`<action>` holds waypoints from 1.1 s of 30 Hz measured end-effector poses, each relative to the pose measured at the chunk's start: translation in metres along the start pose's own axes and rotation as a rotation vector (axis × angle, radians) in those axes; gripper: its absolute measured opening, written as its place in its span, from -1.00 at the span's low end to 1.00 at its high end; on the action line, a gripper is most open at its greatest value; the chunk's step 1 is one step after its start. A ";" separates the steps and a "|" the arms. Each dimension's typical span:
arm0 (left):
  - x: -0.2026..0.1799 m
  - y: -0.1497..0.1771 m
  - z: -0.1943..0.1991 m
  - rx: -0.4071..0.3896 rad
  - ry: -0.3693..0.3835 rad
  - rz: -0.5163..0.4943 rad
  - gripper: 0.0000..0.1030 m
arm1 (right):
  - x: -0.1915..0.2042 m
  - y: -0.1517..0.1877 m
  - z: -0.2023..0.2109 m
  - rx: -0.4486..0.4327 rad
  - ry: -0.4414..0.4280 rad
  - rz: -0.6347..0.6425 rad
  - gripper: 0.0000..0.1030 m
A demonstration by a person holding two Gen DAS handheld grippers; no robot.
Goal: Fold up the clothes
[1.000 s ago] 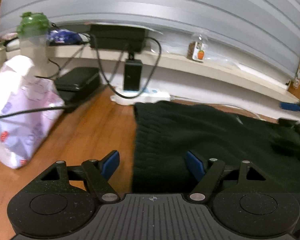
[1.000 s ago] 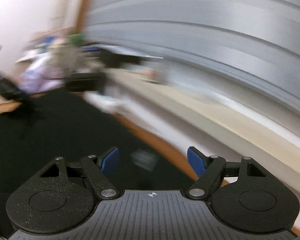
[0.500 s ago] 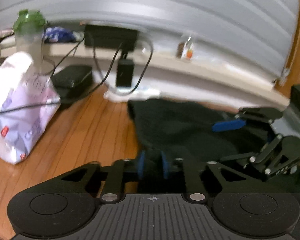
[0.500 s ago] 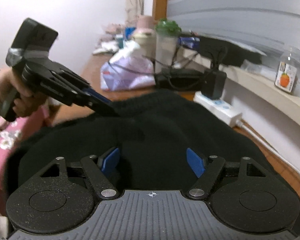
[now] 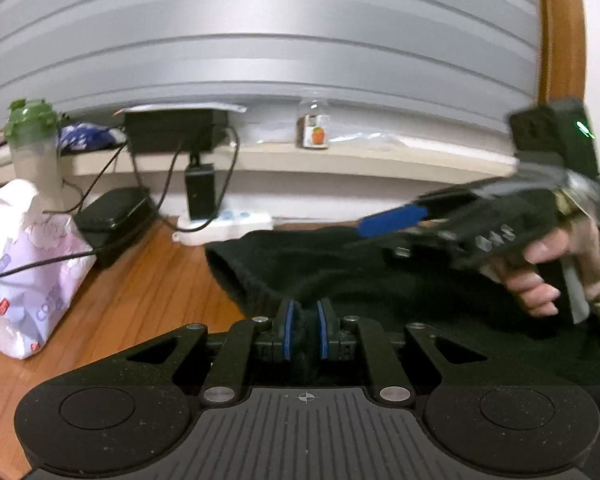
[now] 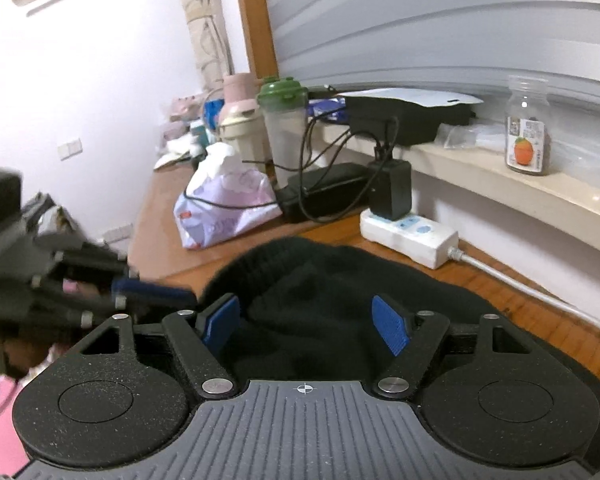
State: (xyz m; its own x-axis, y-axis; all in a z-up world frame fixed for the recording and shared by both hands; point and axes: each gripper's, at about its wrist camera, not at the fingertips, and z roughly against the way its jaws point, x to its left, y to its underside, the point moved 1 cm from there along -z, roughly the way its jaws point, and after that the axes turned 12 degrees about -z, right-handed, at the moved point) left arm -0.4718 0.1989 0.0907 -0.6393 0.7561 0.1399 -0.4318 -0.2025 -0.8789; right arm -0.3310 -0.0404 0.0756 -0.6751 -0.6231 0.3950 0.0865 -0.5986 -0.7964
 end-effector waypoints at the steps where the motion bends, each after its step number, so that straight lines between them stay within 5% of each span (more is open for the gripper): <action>1: -0.005 0.001 -0.001 -0.003 -0.007 -0.013 -0.75 | 0.001 -0.002 -0.007 0.017 -0.014 -0.033 0.41; 9: -0.024 0.003 -0.006 -0.015 0.005 -0.037 -0.74 | 0.009 0.000 -0.067 0.165 -0.037 -0.156 0.40; 10: -0.026 0.003 -0.006 -0.017 0.007 -0.036 -0.74 | 0.007 0.001 -0.070 0.171 -0.033 -0.164 0.33; 12: -0.025 0.003 -0.005 -0.023 0.015 -0.021 -0.75 | -0.001 0.002 -0.068 0.170 -0.081 -0.213 -0.31; 13: -0.024 0.003 -0.003 -0.030 0.030 -0.007 -0.75 | -0.006 0.002 -0.064 0.166 -0.099 -0.238 -0.44; 16: -0.020 -0.005 0.012 -0.073 0.162 0.057 -0.72 | -0.016 0.000 -0.042 0.117 -0.134 -0.274 -0.65; 22: 0.008 -0.023 0.055 -0.167 0.112 0.051 -0.43 | -0.011 -0.003 0.013 0.030 -0.172 -0.186 -0.83; 26: 0.052 -0.023 0.026 -0.082 0.096 0.061 -0.22 | -0.014 -0.002 0.035 -0.009 -0.189 -0.163 -0.90; 33: 0.091 0.001 -0.081 0.107 0.239 0.107 -0.19 | -0.017 0.002 0.031 -0.043 -0.207 -0.129 -0.90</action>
State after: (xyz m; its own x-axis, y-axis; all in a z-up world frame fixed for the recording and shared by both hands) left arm -0.4792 0.3182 0.0656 -0.5225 0.8494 -0.0740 -0.4429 -0.3446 -0.8277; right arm -0.2967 -0.0468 0.0814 -0.5136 -0.6353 0.5768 -0.0252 -0.6608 -0.7501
